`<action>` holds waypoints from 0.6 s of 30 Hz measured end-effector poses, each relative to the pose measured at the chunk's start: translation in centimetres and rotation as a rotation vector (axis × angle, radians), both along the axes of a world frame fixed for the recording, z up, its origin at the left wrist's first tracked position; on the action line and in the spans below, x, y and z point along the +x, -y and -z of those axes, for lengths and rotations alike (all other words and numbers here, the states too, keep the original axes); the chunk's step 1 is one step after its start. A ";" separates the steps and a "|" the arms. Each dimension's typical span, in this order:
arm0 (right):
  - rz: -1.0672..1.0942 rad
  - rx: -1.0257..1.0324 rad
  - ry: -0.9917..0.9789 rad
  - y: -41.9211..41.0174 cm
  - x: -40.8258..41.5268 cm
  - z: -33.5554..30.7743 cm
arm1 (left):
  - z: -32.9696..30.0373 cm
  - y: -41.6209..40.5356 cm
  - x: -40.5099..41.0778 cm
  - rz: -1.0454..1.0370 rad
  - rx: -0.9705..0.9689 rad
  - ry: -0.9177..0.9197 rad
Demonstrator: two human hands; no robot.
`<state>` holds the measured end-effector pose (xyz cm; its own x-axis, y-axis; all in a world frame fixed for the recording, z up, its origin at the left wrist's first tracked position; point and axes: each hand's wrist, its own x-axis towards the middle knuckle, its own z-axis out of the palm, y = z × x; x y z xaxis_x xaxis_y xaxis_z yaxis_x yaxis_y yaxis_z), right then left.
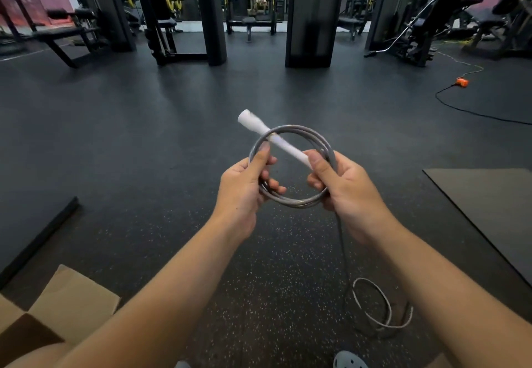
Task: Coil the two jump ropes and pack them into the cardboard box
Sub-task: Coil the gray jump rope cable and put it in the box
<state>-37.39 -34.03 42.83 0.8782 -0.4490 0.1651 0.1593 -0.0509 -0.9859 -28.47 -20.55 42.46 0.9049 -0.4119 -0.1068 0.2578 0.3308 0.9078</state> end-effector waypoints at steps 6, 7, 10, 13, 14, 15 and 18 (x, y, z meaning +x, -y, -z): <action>-0.062 -0.269 -0.136 3.3 -0.8 -0.9 | -0.6 -2.9 2.9 0.091 0.304 0.329; -0.104 -0.375 -0.162 3.7 -1.0 -1.0 | -1.3 -3.5 3.2 0.045 0.395 0.467; -0.279 -0.562 -0.227 3.6 -1.3 -1.1 | -3.4 -4.5 3.4 0.186 0.636 0.872; -0.421 -0.579 -0.214 2.6 -1.1 -0.9 | -4.1 -3.5 2.1 0.560 0.896 0.966; -0.435 -0.546 -0.200 2.3 -1.0 -1.0 | -3.8 -3.1 1.7 0.623 0.947 0.968; -0.433 -0.504 -0.185 2.1 -1.0 -1.0 | -3.4 -2.8 1.3 0.664 0.927 0.931; -0.365 -0.432 -0.159 2.5 -1.0 -1.4 | -2.3 -2.2 0.6 0.684 0.638 0.620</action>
<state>-38.37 -36.51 44.18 0.9923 -0.0338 0.1195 0.0942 -0.4226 -0.9014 -27.92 -18.39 44.73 0.4790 -0.8736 -0.0858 -0.3478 -0.2786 0.8952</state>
